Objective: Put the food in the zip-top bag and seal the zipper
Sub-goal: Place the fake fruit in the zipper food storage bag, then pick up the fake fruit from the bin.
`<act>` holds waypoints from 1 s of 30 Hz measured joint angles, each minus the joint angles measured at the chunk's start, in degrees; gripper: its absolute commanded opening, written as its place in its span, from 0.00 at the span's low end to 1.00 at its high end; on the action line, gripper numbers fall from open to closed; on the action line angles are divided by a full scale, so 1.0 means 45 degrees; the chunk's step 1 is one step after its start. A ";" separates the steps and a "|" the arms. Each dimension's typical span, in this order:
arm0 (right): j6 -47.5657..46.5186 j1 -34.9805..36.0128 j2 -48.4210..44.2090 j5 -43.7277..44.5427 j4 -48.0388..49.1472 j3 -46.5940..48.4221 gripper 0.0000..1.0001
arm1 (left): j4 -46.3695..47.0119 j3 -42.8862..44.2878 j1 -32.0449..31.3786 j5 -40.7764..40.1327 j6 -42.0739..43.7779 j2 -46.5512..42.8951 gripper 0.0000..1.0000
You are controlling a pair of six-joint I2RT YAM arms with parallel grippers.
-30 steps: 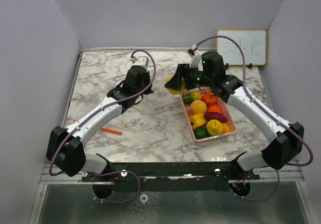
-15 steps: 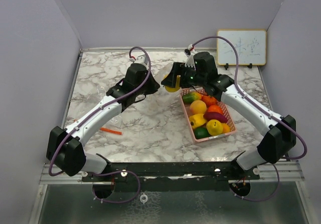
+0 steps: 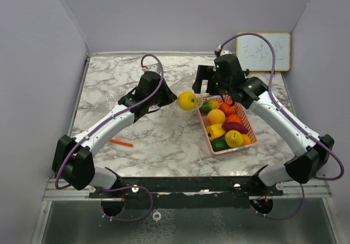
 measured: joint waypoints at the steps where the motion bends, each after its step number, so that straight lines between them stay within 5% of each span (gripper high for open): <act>1: 0.0083 0.0000 -0.0175 0.0437 -0.0554 0.0039 0.99 | 0.0000 0.0000 0.0000 0.0000 -0.0049 0.0000 0.00; 12: 0.2399 -0.0024 -0.2424 0.2356 -0.6873 -0.3007 0.99 | 0.0102 0.0000 0.0000 0.0010 -0.0301 0.0175 0.00; 21: 0.3196 -0.0024 -0.3070 0.2239 -0.7664 -0.4964 0.95 | 0.0112 0.0000 0.0000 0.0223 -0.0393 0.0384 0.00; 26: 0.3167 -0.0024 -0.2827 0.2200 -0.7261 -0.5892 0.68 | 0.0112 0.0000 0.0000 0.0257 -0.0423 0.0384 0.00; 30: 0.2948 -0.0024 -0.2288 0.2225 -0.6679 -0.5965 0.25 | 0.0112 -0.0015 0.0000 0.0306 -0.0427 0.0369 0.00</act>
